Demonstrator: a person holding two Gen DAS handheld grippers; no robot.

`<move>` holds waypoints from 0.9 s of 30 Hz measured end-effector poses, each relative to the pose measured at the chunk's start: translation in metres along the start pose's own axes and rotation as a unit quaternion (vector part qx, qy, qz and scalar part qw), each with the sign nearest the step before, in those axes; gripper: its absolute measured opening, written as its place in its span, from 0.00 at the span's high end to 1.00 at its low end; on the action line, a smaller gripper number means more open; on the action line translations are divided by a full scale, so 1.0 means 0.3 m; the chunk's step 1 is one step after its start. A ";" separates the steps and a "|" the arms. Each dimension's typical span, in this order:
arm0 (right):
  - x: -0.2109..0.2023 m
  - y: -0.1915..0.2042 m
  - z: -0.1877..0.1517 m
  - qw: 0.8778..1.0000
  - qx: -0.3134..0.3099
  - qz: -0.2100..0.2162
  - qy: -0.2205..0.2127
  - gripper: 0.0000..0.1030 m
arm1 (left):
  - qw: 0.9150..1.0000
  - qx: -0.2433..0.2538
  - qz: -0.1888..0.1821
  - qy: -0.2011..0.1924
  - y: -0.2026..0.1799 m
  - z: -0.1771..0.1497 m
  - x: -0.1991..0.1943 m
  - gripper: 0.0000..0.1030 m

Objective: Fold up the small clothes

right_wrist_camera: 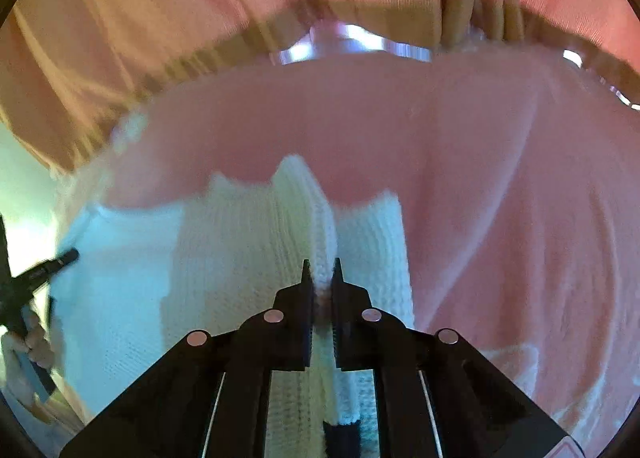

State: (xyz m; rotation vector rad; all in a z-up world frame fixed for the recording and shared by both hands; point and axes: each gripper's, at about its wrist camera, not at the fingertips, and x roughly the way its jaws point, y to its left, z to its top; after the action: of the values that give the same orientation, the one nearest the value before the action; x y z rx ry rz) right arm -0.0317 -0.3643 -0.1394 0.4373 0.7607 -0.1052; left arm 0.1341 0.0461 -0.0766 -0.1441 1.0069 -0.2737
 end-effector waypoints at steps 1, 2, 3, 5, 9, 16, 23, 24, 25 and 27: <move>-0.033 0.004 0.012 1.000 -0.001 0.002 -0.018 0.93 | 1.000 -0.013 -0.003 -0.005 0.017 0.012 -0.018 0.94; -0.052 -0.001 0.020 1.000 0.001 0.000 -0.029 0.93 | 1.000 -0.024 0.003 -0.006 0.041 0.020 -0.027 0.94; -0.048 -0.018 0.024 0.999 0.002 -0.013 -0.029 0.93 | 1.000 -0.028 0.010 0.001 0.054 0.020 -0.015 0.93; 0.028 -0.064 0.008 0.999 0.009 -0.041 0.013 0.93 | 0.998 -0.037 0.016 0.038 0.083 0.010 0.052 0.93; 0.071 -0.078 -0.012 0.997 0.018 -0.050 0.047 0.92 | 0.999 0.009 0.026 0.028 0.029 -0.001 0.034 0.89; -0.019 -0.018 -0.003 0.999 0.012 -0.034 0.008 0.86 | 0.998 0.036 0.057 -0.006 -0.005 -0.006 -0.015 0.60; -0.062 0.031 -0.023 0.999 -0.020 -0.049 0.007 0.91 | 0.999 0.007 0.039 0.006 0.057 -0.013 -0.048 0.60; -0.096 0.053 -0.033 0.998 -0.038 -0.043 -0.003 0.91 | 0.999 0.007 0.038 -0.005 0.065 -0.013 -0.079 0.60; -0.100 0.064 -0.047 0.998 -0.048 -0.044 0.000 0.91 | 0.999 0.006 0.039 -0.009 0.073 -0.015 -0.097 0.57; -0.021 0.051 -0.091 0.992 -0.065 -0.082 0.066 0.90 | 0.999 -0.004 0.034 -0.006 0.100 -0.025 -0.112 0.53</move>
State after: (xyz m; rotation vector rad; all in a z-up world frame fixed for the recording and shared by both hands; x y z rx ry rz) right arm -0.0501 -0.3394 -0.1474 0.2597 0.9275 -0.1810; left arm 0.1155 0.0845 -0.0606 -0.1180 0.9997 -0.2077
